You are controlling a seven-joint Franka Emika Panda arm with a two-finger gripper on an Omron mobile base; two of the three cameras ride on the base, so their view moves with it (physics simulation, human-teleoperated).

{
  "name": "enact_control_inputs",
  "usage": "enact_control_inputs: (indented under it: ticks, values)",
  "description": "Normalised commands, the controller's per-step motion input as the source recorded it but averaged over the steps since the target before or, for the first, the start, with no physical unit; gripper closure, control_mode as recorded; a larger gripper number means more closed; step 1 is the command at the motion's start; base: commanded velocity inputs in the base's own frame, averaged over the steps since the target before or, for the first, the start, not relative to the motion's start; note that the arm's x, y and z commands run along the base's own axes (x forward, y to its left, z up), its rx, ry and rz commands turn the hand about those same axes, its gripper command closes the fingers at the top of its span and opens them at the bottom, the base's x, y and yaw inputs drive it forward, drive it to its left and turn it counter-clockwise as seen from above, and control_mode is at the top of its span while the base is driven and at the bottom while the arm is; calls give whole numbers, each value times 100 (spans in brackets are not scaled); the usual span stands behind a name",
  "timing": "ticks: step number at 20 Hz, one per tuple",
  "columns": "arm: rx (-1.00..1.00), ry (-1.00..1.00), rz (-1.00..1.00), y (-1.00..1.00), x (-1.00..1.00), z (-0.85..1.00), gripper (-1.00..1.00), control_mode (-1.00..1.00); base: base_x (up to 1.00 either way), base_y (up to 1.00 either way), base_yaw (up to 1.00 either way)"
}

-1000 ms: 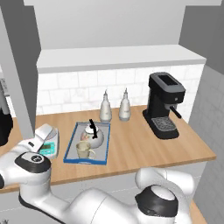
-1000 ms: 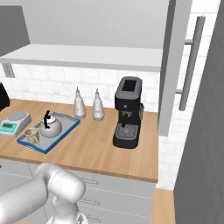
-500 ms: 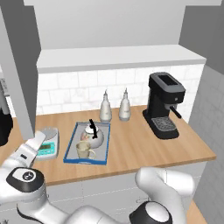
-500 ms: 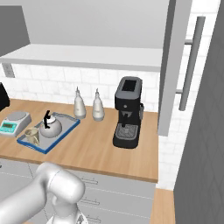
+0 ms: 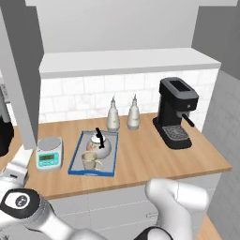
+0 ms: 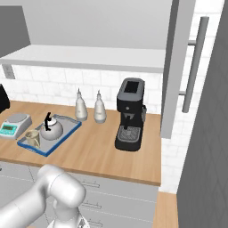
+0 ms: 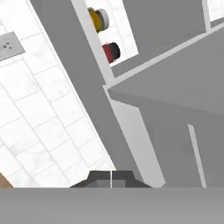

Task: Pick the kettle from the counter and place it on the tray. Then pick the mug from the cabinet and place it on the tray. Then close the cabinet doors.

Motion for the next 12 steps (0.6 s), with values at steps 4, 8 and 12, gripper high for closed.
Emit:
enact_control_inputs:
  ticks: [4, 8, 12]
  values:
    - [-23, -30, 0, 33, -14, 23, 100, -100, 0, 0, 0]
    - [-13, -27, 0, 32, -3, 27, 100, -100, 0, 0, 0]
    - [-3, -13, -1, 17, -1, 38, 100, -100, 0, 0, 0]
